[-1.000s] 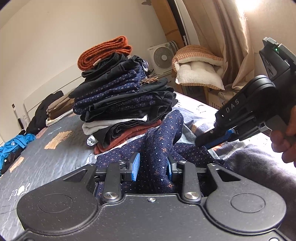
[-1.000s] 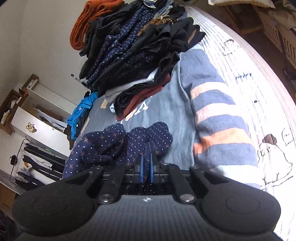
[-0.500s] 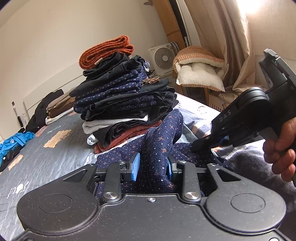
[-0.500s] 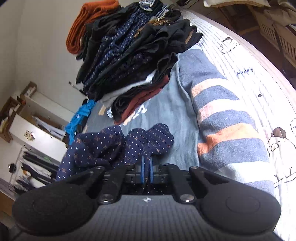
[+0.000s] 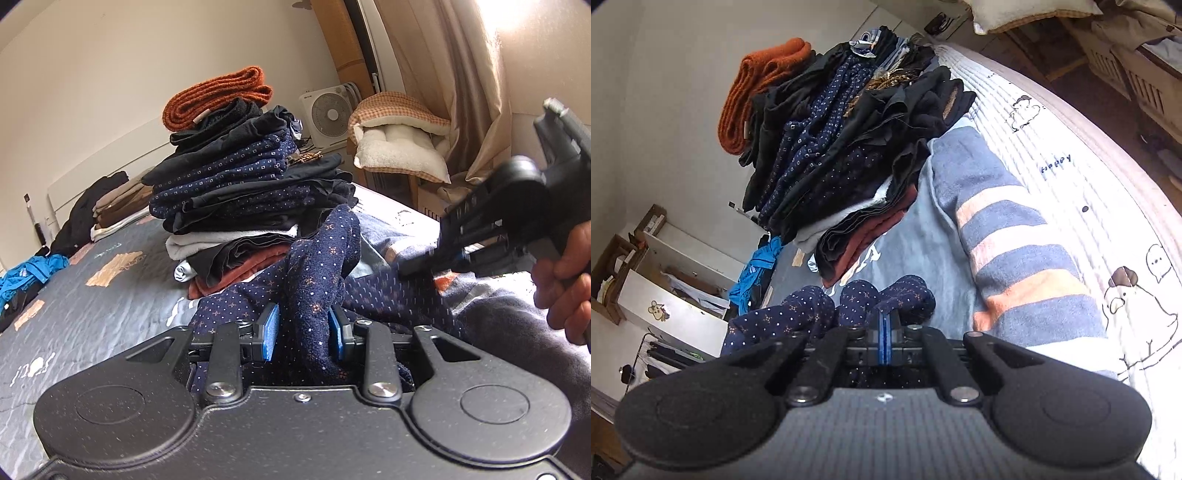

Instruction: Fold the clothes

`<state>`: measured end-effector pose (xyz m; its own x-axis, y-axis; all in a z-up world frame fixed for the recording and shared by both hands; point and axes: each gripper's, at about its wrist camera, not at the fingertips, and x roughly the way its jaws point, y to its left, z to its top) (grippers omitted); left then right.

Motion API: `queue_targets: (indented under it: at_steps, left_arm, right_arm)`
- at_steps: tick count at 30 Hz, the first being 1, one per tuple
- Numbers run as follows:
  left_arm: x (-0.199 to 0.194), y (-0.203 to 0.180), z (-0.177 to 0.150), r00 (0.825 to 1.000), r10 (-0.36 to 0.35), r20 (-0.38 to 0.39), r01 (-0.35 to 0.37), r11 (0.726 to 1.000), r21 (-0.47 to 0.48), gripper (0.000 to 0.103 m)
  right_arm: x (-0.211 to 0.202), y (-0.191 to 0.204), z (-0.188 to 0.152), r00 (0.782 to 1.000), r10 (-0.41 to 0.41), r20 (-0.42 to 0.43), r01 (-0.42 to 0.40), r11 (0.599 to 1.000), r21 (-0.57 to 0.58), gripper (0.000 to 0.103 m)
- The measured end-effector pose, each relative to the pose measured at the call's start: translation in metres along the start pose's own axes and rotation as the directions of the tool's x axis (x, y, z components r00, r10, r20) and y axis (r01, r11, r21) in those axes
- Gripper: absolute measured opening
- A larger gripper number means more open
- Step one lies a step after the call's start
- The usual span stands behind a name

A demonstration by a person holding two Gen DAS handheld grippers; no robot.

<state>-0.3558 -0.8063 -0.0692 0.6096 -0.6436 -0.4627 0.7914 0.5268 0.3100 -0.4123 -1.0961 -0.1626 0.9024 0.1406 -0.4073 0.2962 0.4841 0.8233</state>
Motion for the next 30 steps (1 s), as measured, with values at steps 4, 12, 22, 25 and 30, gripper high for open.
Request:
queue_targets:
  at_steps: [4, 12, 22, 25, 30]
  left_arm:
    - [0.001, 0.002, -0.001, 1.000, -0.002, -0.001, 0.002, 1.000, -0.008, 0.030]
    - [-0.002, 0.009, -0.001, 1.000, 0.008, 0.007, -0.008, 0.999, -0.047, 0.030]
    - [-0.011, 0.023, -0.004, 0.999, 0.040, 0.021, -0.038, 0.996, -0.077, 0.030]
    - [-0.011, 0.022, -0.004, 0.999, 0.037, 0.021, -0.035, 0.996, -0.078, 0.030]
    - [-0.012, 0.022, -0.005, 0.999, 0.030, 0.022, -0.028, 0.997, -0.078, 0.030]
  right_arm:
    - [0.005, -0.014, 0.001, 0.993, -0.089, -0.071, 0.090, 0.996, 0.005, 0.006]
    - [-0.020, 0.034, 0.009, 0.999, 0.035, -0.007, -0.036, 0.981, -0.192, 0.031]
    - [0.033, 0.060, -0.034, 0.988, -0.092, -0.123, 0.032, 0.908, -0.417, 0.054]
    - [0.033, 0.057, -0.035, 0.988, -0.118, -0.103, 0.063, 0.900, -0.432, 0.043]
    - [0.033, 0.047, -0.032, 0.987, -0.155, -0.044, 0.125, 0.910, -0.395, 0.029]
